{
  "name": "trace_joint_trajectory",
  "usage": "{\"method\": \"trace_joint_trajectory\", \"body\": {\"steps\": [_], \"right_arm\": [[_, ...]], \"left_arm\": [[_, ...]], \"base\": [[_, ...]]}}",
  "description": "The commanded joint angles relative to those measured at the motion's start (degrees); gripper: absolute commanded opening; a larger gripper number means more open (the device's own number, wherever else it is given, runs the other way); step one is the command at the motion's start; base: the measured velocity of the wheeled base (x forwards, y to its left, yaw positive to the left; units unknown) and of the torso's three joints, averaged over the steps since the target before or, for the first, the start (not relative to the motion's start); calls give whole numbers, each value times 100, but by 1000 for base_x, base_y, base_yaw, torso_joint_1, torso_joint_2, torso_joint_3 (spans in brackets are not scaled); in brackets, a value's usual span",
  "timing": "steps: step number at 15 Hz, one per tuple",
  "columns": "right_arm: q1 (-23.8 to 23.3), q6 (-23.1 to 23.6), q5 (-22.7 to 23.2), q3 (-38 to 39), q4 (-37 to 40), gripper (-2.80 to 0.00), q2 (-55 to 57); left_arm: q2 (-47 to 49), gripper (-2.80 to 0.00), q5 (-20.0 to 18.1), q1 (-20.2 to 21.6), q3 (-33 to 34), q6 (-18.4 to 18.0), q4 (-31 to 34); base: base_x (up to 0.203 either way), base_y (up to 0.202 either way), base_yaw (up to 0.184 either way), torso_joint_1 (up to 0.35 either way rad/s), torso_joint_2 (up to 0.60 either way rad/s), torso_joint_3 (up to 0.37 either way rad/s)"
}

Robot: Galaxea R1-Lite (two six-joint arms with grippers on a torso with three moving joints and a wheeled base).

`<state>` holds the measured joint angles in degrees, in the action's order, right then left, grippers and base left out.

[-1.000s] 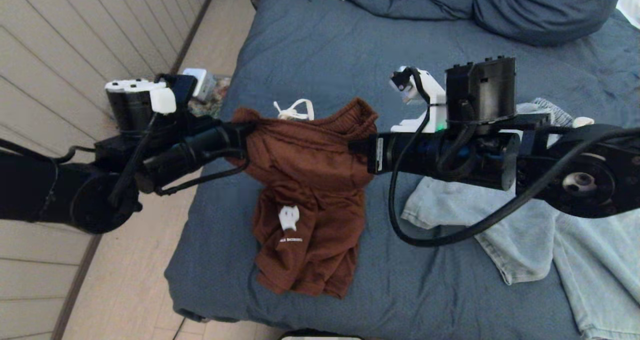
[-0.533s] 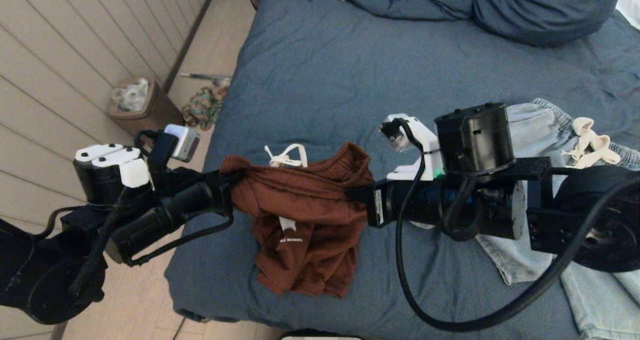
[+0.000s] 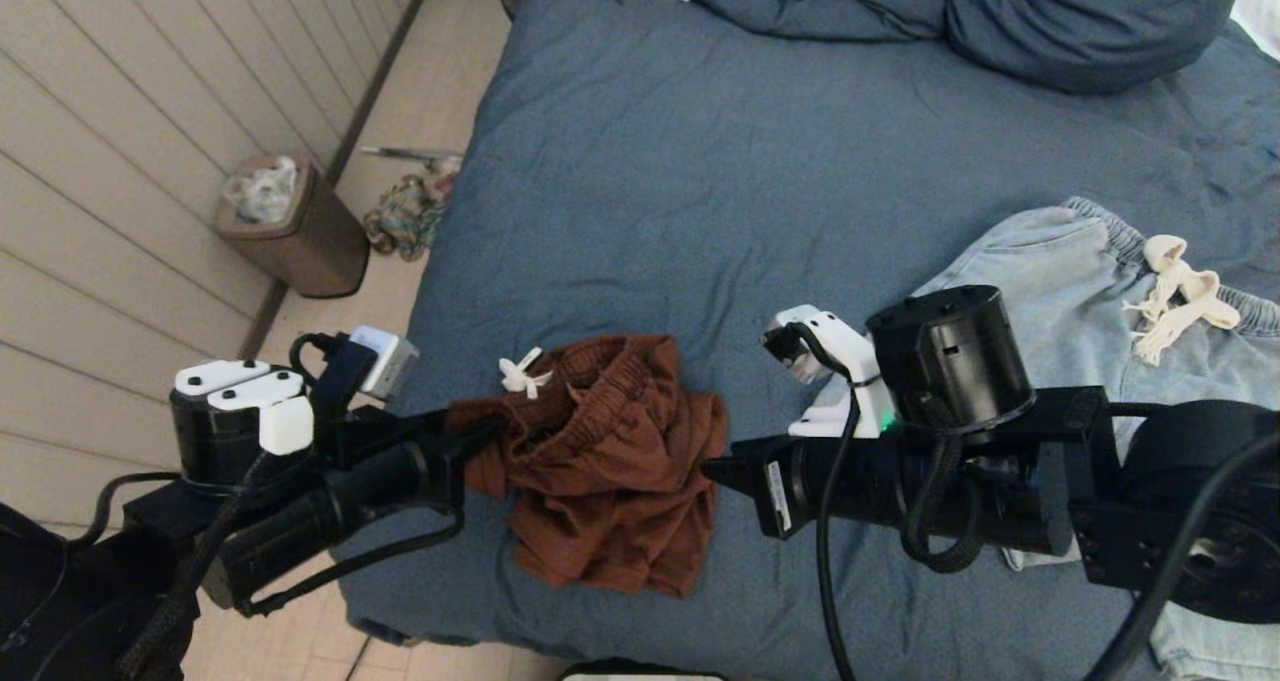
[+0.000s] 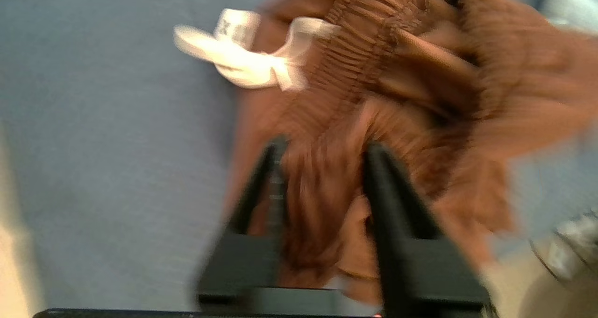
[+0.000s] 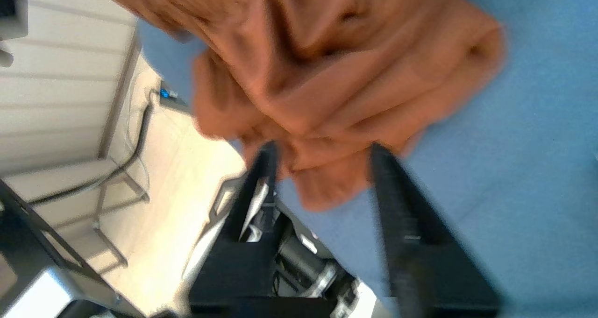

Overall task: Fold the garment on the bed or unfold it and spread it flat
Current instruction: Fold the brown shorts

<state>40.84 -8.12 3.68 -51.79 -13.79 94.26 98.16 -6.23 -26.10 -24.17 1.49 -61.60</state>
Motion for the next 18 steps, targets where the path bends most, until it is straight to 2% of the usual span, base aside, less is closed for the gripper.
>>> {"method": "trace_joint_trajectory", "body": {"steps": [1, 2, 4, 6, 9, 11, 12, 13, 14, 16, 18], "right_arm": [[71, 38, 27, 282, -167, 0, -50], [95, 68, 27, 454, -292, 0, -131], [99, 76, 56, 623, -611, 0, -355], [74, 74, 62, 401, -689, 0, -347], [32, 56, 63, -84, -652, 0, -167], [19, 29, 44, -406, -639, 0, 71], [-4, 13, 29, -604, -636, -280, 244], [-36, -7, 9, -769, -633, -280, 382], [-73, -26, -40, -1010, -625, -280, 608], [-123, -33, -107, -1613, -482, -280, 1039], [-133, -47, -116, -2339, -122, -280, 1451]], "left_arm": [[-27, 0, -48, -146, 252, 7, -45], [-113, 0, -36, -258, 415, 13, -94], [-339, 0, -24, -353, 716, 18, -622], [-503, 0, 40, -373, 886, 21, -1098], [-693, 0, 55, -366, 922, 35, -1155], [-766, 0, 147, -193, 698, 55, -1124], [-764, 0, 221, -82, 446, 92, -1054], [-746, 0, 286, 12, 237, 145, -914], [-719, -280, 377, 83, -104, 199, -595], [-584, -280, 720, 164, -981, 441, 297], [-169, -280, 942, 205, -1698, 723, 808]], "base": [[0, 0, 0, 0, 0, 0], [0, 0, 0, 0, 0, 0], [0, 0, 0, 0, 0, 0], [0, 0, 0, 0, 0, 0], [0, 0, 0, 0, 0, 0], [0, 0, 0, 0, 0, 0], [0, 0, 0, 0, 0, 0], [0, 0, 0, 0, 0, 0], [0, 0, 0, 0, 0, 0], [0, 0, 0, 0, 0, 0], [0, 0, 0, 0, 0, 0]]}}
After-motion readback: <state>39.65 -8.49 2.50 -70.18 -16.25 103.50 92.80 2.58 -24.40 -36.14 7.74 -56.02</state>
